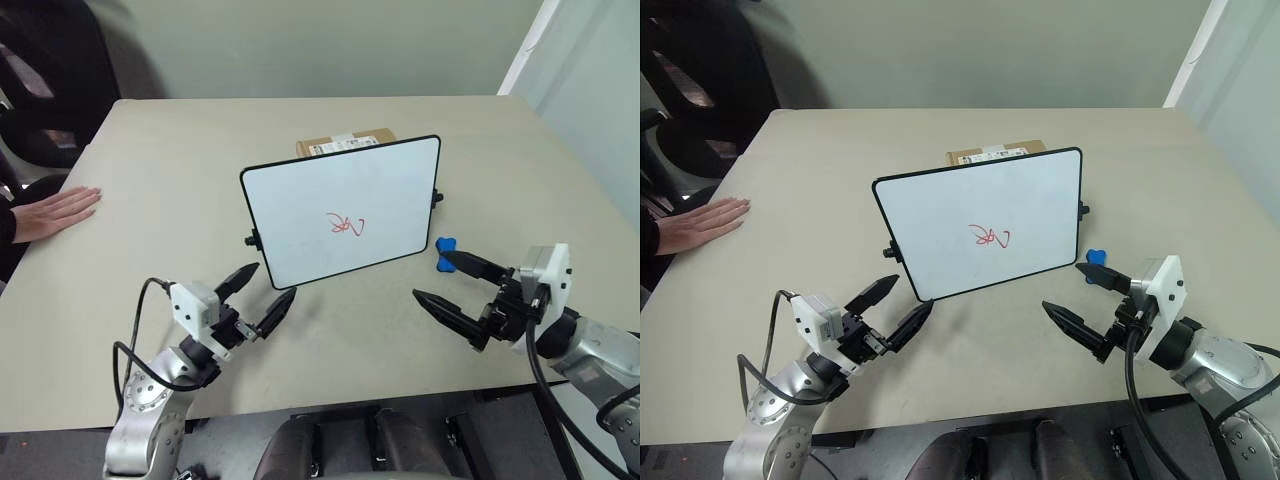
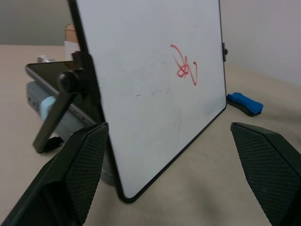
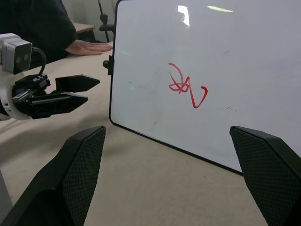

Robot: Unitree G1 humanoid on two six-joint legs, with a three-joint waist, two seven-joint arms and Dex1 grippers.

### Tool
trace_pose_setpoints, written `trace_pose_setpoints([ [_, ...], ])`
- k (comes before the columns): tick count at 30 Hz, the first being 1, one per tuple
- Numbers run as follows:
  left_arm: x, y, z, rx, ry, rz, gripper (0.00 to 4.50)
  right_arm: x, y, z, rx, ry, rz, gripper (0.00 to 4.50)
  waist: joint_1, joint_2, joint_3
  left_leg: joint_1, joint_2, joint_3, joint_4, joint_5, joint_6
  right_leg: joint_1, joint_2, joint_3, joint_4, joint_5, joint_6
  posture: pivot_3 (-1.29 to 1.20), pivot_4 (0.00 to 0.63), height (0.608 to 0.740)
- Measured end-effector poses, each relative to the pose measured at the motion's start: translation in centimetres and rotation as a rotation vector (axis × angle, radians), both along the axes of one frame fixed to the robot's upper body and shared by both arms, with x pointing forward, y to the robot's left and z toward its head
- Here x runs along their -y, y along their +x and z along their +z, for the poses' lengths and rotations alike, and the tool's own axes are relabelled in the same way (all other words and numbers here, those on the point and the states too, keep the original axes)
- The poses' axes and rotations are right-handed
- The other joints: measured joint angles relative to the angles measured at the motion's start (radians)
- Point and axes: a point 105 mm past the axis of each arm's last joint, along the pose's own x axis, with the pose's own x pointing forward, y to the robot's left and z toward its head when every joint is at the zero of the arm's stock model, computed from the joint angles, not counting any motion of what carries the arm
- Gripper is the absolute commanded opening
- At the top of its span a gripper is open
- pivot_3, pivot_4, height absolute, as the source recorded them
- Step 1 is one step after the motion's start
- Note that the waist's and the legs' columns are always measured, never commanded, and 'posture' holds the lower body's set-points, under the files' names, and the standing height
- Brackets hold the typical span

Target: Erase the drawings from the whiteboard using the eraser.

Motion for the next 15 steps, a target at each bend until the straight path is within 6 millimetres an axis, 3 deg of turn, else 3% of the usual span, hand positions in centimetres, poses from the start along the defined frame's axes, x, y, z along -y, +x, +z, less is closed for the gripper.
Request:
trace_pose_setpoints([
  [15, 0.5, 1.0, 1.4, 0.051, -0.012, -0.05, 4.5, 0.3, -0.4, -0.7, -0.01, 0.012, -0.047, 4.46, 0.001, 0.0, 0.0, 0.0, 0.0, 0.0, 0.0, 0.0, 0.0, 0.0, 0.0, 0.0, 0.0, 0.0, 0.0, 0.0, 0.15, 0.74],
])
